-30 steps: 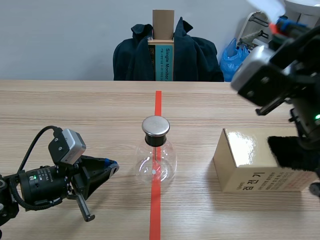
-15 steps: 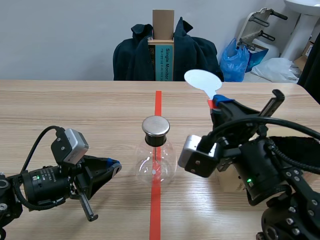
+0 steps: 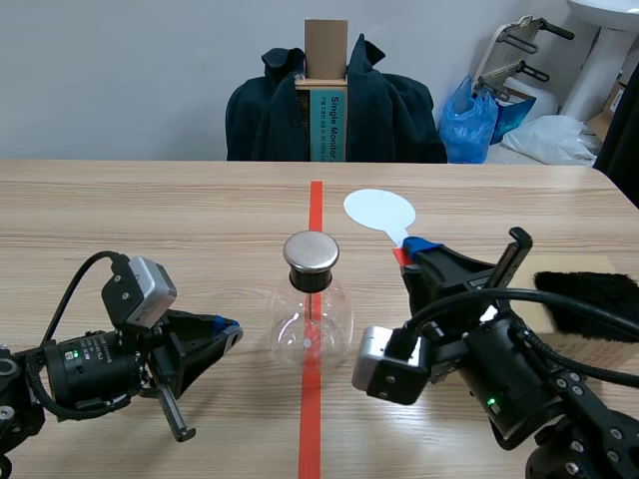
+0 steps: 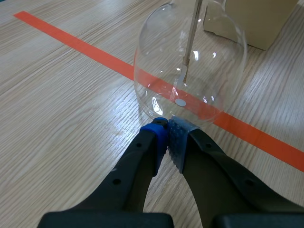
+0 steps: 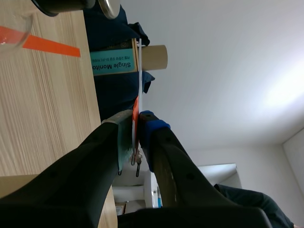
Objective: Do the electroscope experiment.
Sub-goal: 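Bring the plate to the electroscope and point at the metal foil, then move the plate toward and away from the electroscope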
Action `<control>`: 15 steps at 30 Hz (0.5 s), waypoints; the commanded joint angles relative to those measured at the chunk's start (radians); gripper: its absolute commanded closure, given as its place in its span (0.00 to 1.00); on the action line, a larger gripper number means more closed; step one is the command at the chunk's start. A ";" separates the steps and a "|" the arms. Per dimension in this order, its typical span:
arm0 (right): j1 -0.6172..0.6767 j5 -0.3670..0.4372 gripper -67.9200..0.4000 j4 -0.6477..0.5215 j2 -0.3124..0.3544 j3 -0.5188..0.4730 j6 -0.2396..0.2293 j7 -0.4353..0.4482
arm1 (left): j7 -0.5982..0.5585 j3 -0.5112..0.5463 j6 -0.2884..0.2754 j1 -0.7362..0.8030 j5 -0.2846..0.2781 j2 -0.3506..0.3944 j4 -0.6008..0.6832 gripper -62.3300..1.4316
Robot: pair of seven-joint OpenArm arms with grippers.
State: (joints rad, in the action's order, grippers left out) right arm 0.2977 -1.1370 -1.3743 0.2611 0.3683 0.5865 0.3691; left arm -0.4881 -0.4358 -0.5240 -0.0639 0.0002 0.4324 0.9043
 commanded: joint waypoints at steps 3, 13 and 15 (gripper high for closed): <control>-0.006 -0.001 0.98 -0.016 0.010 -0.009 0.015 0.046 | -0.017 0.009 -0.002 -0.005 -0.011 -0.003 0.023 0.93; -0.006 -0.019 0.98 -0.016 0.010 -0.009 0.019 0.203 | -0.017 0.009 -0.002 -0.005 -0.011 -0.003 0.023 0.93; -0.006 -0.024 0.98 -0.016 0.010 -0.009 0.019 0.230 | -0.017 0.009 -0.002 -0.005 -0.011 -0.003 0.023 0.93</control>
State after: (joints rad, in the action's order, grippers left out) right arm 0.2977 -1.1637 -1.3743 0.2607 0.3683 0.5903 0.5980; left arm -0.4881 -0.4358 -0.5240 -0.0639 0.0002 0.4324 0.9047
